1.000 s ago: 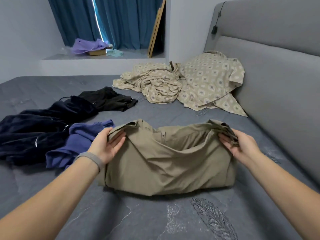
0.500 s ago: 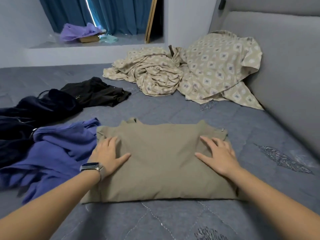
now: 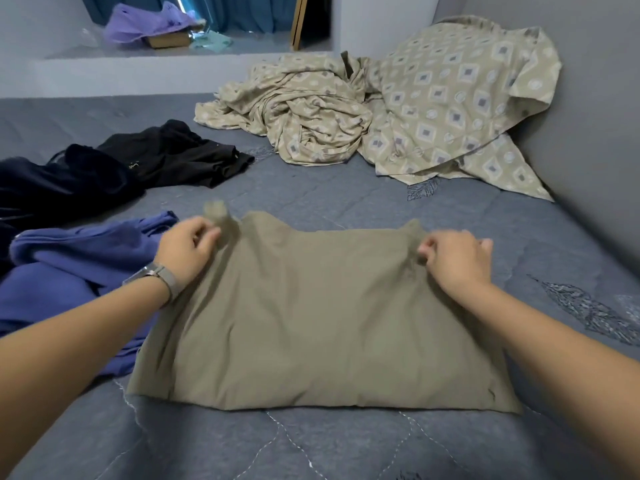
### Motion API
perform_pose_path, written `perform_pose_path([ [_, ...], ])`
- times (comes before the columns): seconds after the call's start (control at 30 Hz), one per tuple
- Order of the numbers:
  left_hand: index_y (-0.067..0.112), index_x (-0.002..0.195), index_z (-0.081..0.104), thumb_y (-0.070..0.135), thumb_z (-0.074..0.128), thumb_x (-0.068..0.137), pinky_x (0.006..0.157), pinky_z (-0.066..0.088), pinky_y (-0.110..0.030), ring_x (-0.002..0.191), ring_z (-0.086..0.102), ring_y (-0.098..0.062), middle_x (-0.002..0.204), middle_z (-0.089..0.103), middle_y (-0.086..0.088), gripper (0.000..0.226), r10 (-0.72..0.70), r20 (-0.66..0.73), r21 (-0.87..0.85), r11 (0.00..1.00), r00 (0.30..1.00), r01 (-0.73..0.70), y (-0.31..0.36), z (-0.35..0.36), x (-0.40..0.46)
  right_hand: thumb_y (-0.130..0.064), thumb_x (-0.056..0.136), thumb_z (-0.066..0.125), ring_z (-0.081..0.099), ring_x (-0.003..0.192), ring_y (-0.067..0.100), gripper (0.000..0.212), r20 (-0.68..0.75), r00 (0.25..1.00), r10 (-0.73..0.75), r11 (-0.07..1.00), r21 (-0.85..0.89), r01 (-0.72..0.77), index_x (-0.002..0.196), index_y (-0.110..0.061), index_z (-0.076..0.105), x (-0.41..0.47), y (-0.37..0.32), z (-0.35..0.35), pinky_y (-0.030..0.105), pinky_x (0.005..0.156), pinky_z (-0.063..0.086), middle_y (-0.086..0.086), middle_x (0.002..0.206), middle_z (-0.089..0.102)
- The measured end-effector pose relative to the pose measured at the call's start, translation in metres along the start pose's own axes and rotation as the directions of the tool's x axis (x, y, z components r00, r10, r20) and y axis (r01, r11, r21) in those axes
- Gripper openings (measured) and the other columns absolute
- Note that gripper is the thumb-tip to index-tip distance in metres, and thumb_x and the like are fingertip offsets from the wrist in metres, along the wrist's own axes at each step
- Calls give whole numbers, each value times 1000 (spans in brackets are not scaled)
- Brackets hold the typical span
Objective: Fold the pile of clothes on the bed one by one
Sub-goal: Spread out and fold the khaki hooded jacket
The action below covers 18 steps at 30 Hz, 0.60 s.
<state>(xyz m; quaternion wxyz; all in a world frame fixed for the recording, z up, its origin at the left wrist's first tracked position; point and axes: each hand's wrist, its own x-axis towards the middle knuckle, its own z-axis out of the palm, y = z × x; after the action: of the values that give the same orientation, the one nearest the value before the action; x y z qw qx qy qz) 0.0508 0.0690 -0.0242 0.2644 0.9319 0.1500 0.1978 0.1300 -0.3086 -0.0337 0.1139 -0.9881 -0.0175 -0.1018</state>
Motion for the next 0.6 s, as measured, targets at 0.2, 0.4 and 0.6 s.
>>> perform_pose_path([
  [0.2,7,110,59,41,52,93,93,43,-39,108,55,-39,117,62,-20,38,-470,-22,50,881,882,471,-15,-8,17,-43,88,63,41,123,34,42,88,981,-171,969,198,151,123,-20,59,23,-14,-3,38,97,32,9,125,53],
  [0.4,12,140,35,77,50,75,101,39,-45,125,44,-38,139,43,-18,94,-325,152,216,933,933,289,14,4,-47,-46,96,48,44,117,26,22,160,962,-223,974,2,226,92,-27,59,20,-47,9,38,91,25,3,110,66],
  [0.6,35,139,42,88,18,62,106,31,-49,133,29,-33,146,32,-9,96,-293,201,520,841,935,152,-7,-4,-106,-31,95,54,42,119,30,18,13,996,-88,987,-136,89,111,-22,59,48,-65,2,42,96,26,8,118,60],
])
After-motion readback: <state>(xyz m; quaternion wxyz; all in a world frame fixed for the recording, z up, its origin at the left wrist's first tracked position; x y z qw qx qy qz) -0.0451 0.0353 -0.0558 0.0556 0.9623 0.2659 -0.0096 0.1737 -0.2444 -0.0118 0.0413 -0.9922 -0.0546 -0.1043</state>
